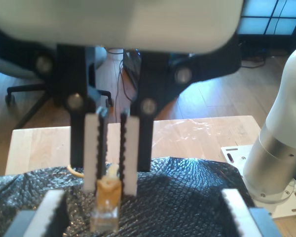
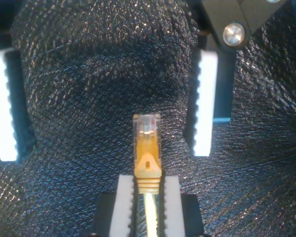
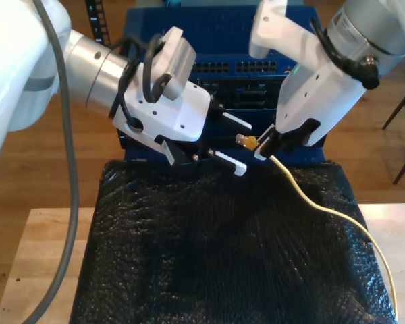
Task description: Grab the cable and plug it in
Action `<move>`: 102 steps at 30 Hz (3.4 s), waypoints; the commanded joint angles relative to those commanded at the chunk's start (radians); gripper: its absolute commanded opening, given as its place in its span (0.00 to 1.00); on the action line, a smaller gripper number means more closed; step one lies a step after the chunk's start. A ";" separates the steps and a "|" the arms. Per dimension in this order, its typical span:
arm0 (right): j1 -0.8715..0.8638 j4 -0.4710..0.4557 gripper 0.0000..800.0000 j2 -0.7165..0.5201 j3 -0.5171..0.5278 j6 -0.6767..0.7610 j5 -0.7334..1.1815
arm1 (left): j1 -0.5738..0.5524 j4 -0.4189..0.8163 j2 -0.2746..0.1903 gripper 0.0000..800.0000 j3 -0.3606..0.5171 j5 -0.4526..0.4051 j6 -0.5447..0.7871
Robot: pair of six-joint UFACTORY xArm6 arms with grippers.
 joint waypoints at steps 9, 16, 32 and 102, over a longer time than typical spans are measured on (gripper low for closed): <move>0.000 0.021 0.01 -0.002 -0.006 -0.005 0.002 | 0.035 -0.020 0.000 0.80 0.003 -0.003 0.054; 0.000 0.025 0.01 0.000 -0.006 -0.005 0.002 | 0.052 -0.084 0.000 0.79 0.003 0.000 0.100; 0.000 0.023 0.01 0.006 -0.020 -0.006 0.005 | 0.060 -0.083 0.000 0.70 0.011 0.000 0.115; 0.002 0.025 0.01 0.037 -0.049 -0.008 0.023 | 0.060 -0.084 0.000 0.41 0.038 0.000 0.123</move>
